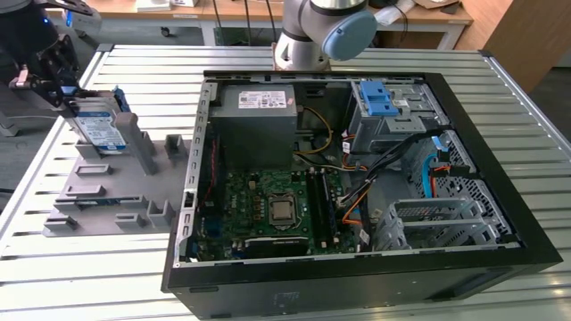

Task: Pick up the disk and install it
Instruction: 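Pick up the disk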

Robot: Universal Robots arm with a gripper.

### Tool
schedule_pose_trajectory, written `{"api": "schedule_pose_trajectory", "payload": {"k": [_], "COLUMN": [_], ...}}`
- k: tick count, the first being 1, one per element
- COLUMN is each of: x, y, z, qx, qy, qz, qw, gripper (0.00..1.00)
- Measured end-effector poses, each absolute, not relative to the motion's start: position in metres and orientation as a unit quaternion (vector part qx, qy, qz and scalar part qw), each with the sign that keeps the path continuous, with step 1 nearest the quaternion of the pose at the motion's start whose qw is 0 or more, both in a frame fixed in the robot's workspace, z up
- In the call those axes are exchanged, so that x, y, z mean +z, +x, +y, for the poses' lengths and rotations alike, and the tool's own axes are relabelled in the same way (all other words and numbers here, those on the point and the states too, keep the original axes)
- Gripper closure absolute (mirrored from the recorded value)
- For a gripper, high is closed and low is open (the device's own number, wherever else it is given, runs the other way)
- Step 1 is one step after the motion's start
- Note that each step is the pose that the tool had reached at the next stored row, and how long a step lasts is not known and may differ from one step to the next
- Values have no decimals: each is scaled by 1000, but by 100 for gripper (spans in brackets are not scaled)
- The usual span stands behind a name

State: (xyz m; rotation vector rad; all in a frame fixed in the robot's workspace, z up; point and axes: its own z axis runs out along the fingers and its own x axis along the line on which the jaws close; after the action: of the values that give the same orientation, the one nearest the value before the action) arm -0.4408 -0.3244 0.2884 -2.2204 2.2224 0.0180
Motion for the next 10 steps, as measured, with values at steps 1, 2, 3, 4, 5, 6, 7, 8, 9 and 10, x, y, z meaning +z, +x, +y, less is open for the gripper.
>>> {"api": "schedule_pose_trajectory", "payload": {"k": [1, 2, 3, 4, 5, 6, 7, 8, 9, 10], "x": [288, 288, 288, 288, 288, 288, 288, 288, 288, 288], "y": [-441, -441, -441, -441, -441, -441, -441, -441, -441, -441], "z": [-324, -324, -324, -324, -324, -324, -325, -325, -325, -325], "qx": [6, 6, 6, 6, 6, 6, 6, 6, 6, 6], "qy": [-707, -707, -707, -707, -707, -707, -707, -707, -707, -707], "qz": [707, 707, 707, 707, 707, 707, 707, 707, 707, 707], "qw": [0, 0, 0, 0, 0, 0, 0, 0, 0, 0], "gripper": [45, 52, 52, 52, 52, 52, 52, 52, 52, 52]}}
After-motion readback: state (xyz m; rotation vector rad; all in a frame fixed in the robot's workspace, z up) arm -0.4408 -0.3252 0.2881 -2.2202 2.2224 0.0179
